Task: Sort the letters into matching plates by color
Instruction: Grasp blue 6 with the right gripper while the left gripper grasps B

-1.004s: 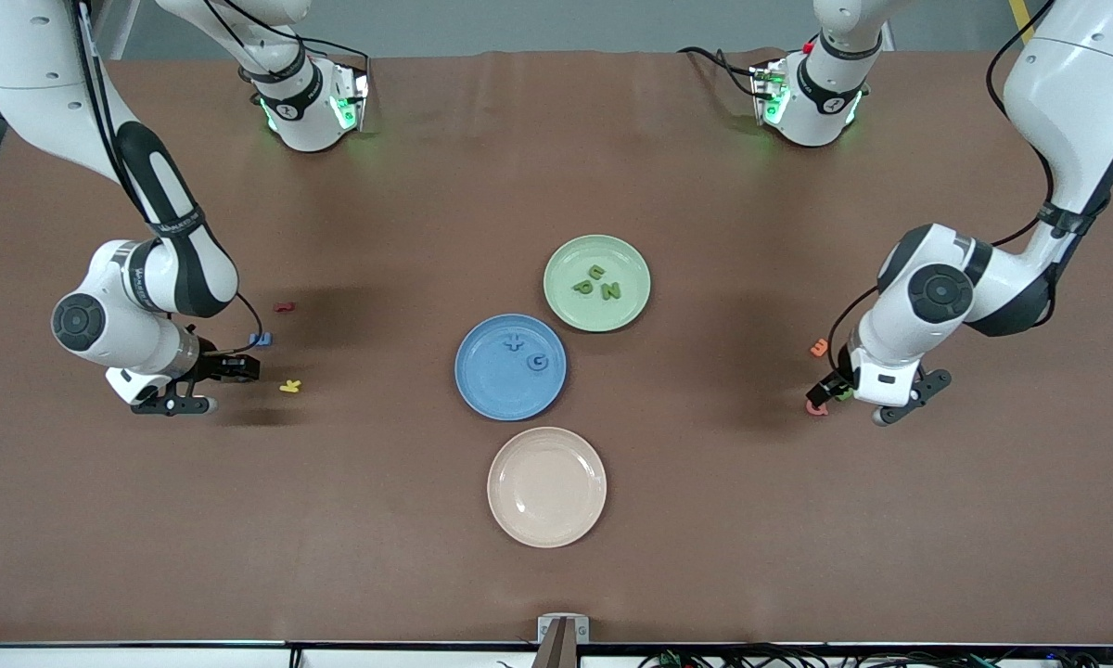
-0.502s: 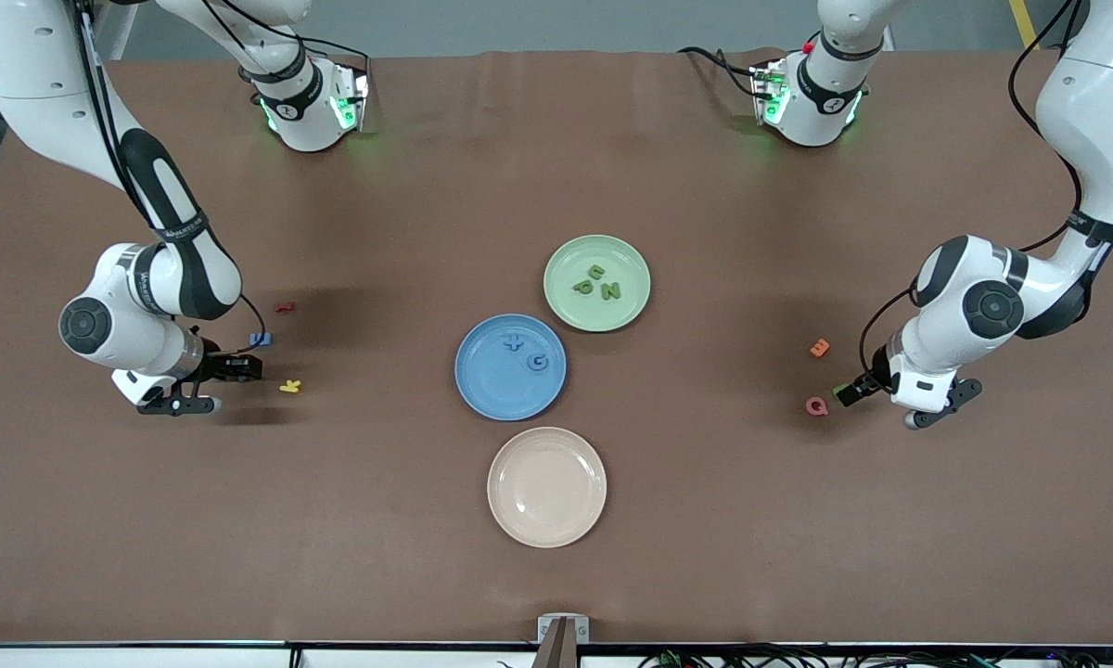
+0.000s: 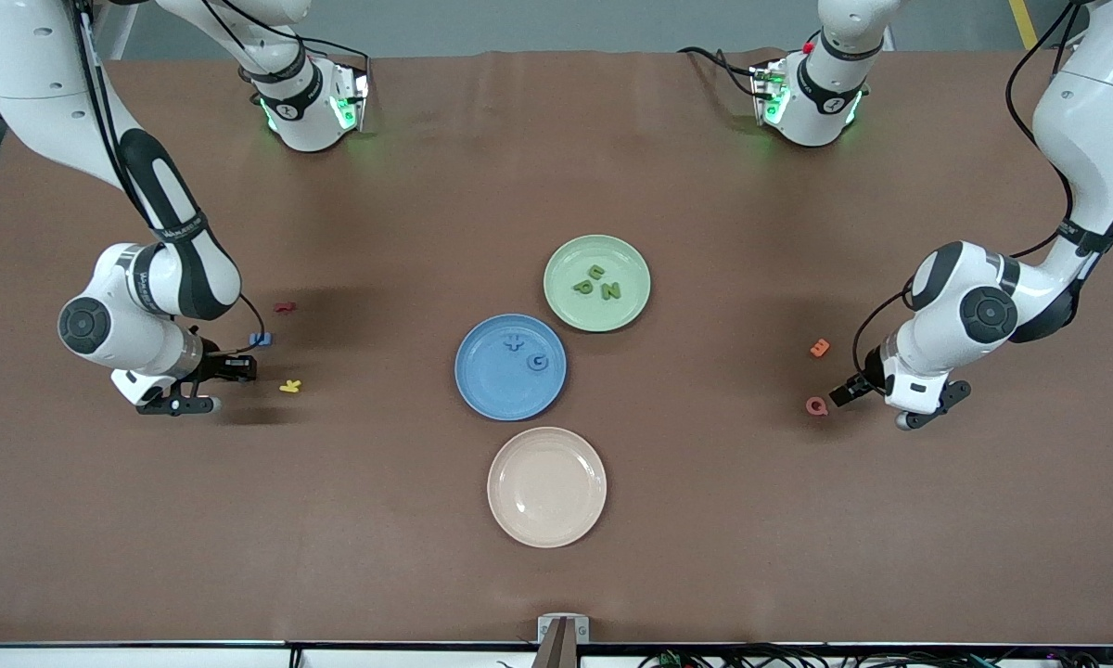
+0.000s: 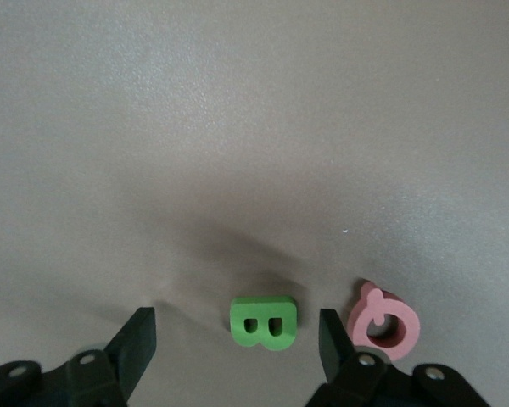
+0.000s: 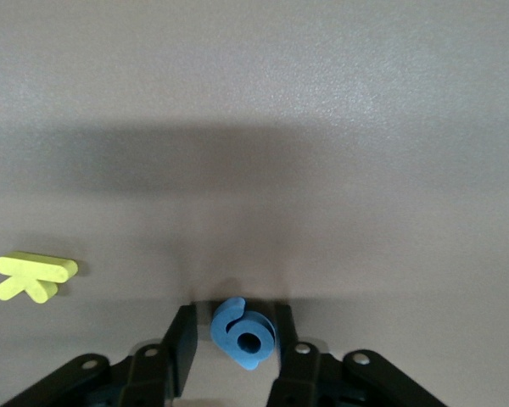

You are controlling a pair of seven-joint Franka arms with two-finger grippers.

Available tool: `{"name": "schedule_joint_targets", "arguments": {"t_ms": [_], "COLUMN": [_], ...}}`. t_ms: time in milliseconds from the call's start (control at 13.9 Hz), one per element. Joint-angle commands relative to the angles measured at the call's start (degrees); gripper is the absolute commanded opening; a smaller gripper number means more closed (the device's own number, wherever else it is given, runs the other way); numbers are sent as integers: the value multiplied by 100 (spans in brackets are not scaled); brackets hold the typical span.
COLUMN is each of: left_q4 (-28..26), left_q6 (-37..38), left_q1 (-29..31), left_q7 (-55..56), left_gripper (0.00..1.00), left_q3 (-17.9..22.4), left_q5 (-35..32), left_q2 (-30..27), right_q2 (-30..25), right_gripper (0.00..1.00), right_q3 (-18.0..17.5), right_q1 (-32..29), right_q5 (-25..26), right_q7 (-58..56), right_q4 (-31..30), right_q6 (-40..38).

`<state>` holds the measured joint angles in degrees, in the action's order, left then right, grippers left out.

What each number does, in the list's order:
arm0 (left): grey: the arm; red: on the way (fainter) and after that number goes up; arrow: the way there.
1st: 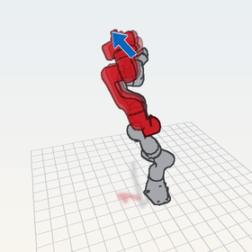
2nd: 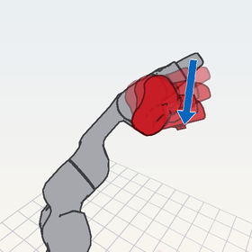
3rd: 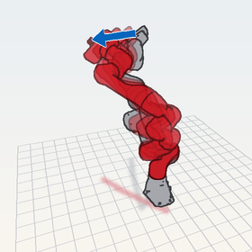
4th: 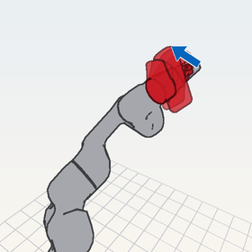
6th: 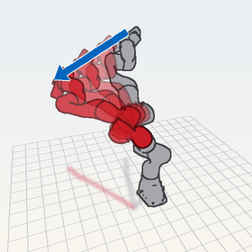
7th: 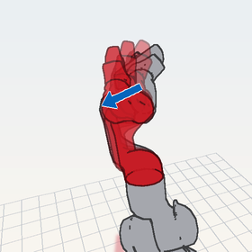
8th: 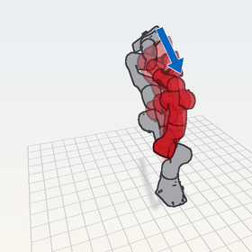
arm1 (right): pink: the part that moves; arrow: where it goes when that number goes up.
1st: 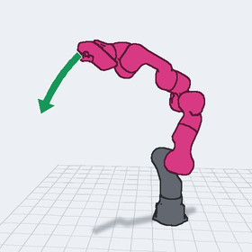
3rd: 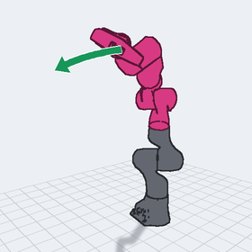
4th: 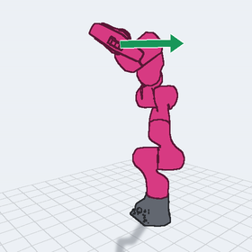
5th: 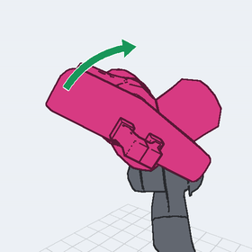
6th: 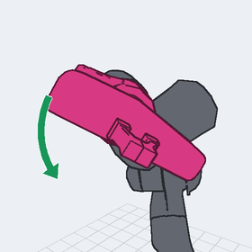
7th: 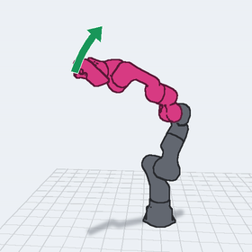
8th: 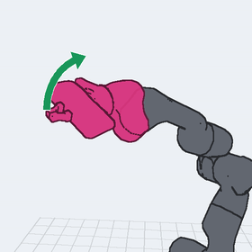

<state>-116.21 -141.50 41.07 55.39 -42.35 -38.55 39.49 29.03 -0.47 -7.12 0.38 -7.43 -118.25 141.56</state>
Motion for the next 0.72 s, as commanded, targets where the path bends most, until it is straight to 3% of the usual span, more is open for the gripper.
{"name": "schedule_joint_targets", "arguments": {"t_ms": [0, 359, 502, 646], "left_q4": [19, 10, 19, 28], "left_q6": [-45, -36, -36, -36], "left_q1": [41, 50, 33, 24], "left_q7": [-28, -265, -274, -265], "left_gripper": [80, 63, 57, 38], "left_q3": [-54, -2, 16, 25], "left_q5": [-109, -109, -100, -100], "left_q2": [147, 147, 164, 173], "right_q2": [24, 15, -54, -291], "right_gripper": [37, 24, 23, 23], "right_q3": [-94, -94, -94, -94], "right_q1": [-141, -141, -132, -80], "right_q5": [76, 76, 76, 76], "right_q7": [-75, -198, -215, -207], "right_q4": [-40, -32, 3, 99], "right_q6": [83, 74, -14, -337]}}
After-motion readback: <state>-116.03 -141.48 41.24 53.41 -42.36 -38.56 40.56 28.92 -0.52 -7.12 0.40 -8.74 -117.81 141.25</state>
